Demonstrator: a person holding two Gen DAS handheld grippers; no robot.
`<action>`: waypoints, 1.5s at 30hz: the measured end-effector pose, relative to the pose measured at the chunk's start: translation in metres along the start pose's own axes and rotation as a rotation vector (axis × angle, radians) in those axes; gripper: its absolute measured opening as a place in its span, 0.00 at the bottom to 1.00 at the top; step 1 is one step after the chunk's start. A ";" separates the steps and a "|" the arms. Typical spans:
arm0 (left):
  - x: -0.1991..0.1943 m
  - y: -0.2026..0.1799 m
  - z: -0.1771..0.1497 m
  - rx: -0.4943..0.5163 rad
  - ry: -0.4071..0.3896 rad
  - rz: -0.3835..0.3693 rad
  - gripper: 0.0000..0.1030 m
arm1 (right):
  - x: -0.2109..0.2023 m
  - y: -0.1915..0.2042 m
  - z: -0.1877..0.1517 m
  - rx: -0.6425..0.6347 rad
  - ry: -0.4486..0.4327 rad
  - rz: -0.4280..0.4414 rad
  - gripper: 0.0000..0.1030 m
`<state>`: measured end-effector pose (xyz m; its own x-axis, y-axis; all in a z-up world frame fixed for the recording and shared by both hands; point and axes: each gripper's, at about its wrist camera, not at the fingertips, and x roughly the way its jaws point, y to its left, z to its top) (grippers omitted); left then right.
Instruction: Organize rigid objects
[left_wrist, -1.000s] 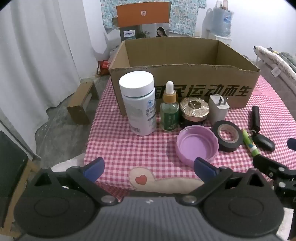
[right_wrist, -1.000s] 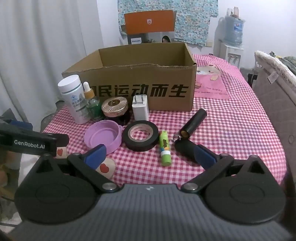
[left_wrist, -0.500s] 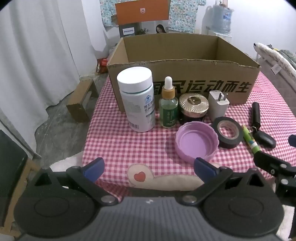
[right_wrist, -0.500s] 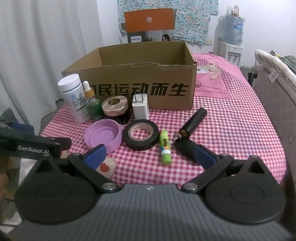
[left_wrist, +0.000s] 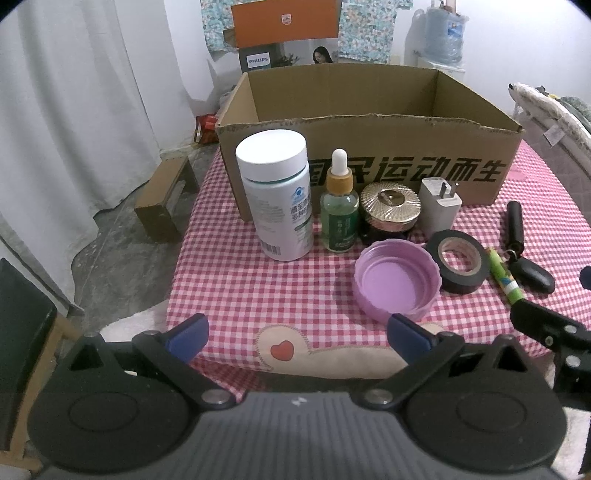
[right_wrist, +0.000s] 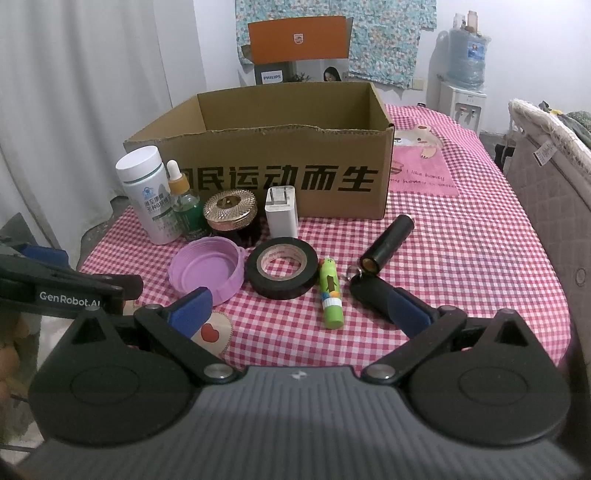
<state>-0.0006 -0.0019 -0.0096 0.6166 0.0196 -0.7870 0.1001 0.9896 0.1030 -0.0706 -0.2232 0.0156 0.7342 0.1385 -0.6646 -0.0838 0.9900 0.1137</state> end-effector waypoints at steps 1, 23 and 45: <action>0.000 0.000 0.000 0.000 0.001 0.001 1.00 | 0.000 0.000 0.000 0.000 0.001 0.001 0.99; 0.001 0.002 0.002 0.001 0.006 0.007 1.00 | 0.004 0.001 0.000 -0.004 0.011 -0.001 0.99; 0.006 -0.001 0.003 0.017 0.010 0.005 1.00 | 0.008 -0.004 0.003 0.009 0.005 -0.007 0.99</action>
<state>0.0050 -0.0033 -0.0130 0.6094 0.0260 -0.7924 0.1106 0.9869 0.1174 -0.0624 -0.2262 0.0121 0.7311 0.1317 -0.6694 -0.0723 0.9906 0.1159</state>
